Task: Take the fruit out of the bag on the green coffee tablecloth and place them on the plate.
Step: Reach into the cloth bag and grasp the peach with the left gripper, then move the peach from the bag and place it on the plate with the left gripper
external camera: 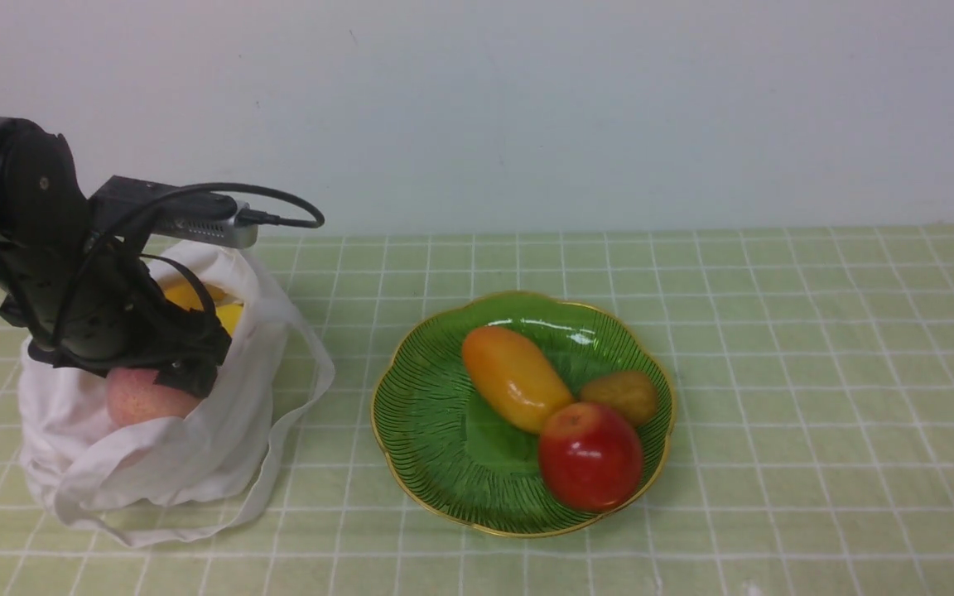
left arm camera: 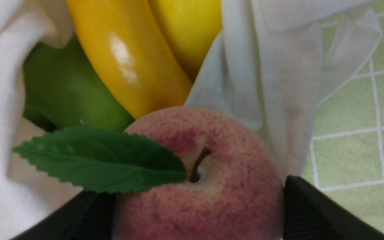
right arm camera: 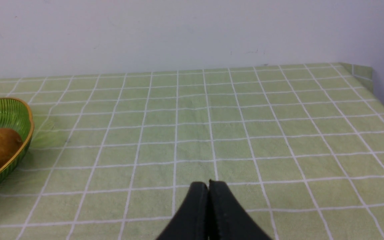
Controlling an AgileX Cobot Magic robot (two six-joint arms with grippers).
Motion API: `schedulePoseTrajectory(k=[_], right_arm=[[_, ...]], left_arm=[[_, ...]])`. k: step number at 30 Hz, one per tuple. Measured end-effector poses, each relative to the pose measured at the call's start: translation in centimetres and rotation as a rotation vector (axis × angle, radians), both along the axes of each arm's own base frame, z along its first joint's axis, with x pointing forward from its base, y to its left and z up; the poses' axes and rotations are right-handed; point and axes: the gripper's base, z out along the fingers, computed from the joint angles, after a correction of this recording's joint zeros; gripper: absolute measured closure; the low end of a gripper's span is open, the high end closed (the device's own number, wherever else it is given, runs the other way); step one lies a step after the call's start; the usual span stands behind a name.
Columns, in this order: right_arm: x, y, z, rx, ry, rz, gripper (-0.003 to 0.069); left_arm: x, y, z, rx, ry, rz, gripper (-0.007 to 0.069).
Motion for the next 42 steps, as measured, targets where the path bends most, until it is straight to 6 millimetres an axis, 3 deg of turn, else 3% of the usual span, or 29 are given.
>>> schedulePoseTrajectory(k=[6, 13, 19, 25, 27, 30, 34, 35, 38, 42], right_arm=[[0.0, 0.0, 0.0, 0.0, 0.0, 0.0, 0.0673], [0.0, 0.0, 0.0, 0.0, 0.0, 0.0, 0.0673], [0.0, 0.0, 0.0, 0.0, 0.0, 0.0, 0.0673], [0.0, 0.0, 0.0, 0.0, 0.0, 0.0, 0.0673], [0.0, 0.0, 0.0, 0.0, 0.0, 0.0, 0.0673], [0.0, 0.0, 0.0, 0.0, 0.0, 0.0, 0.0673], [0.0, 0.0, 0.0, 0.0, 0.0, 0.0, 0.0673], [0.0, 0.0, 0.0, 0.0, 0.0, 0.0, 0.0673], [0.0, 0.0, 0.0, 0.0, 0.0, 0.0, 0.0673], [0.0, 0.0, 0.0, 0.0, 0.0, 0.0, 0.0673]], left_arm=[[-0.4, 0.1, 1.0, 0.009, 0.03, 0.002, 0.0059], [-1.3, 0.1, 7.1, -0.011, -0.153, 0.005, 0.0059], [-2.6, -0.5, 9.5, -0.105, -0.213, 0.016, 0.0059], [-3.3, -6.2, 9.8, -0.317, -0.217, -0.203, 0.0059], [-3.1, -8.1, 9.5, -0.364, -0.226, -0.27, 0.0059], [-2.1, -11.3, 7.6, -0.384, -0.213, -0.365, 0.0059], [-0.4, -13.9, 3.0, -0.363, -0.112, -0.409, 0.0059], [-0.3, -14.0, 2.8, -0.361, -0.107, -0.411, 0.0059], [0.7, -15.5, -1.1, -0.353, -0.025, -0.411, 0.0059], [1.2, -16.4, -3.4, -0.367, 0.019, -0.392, 0.0059]])
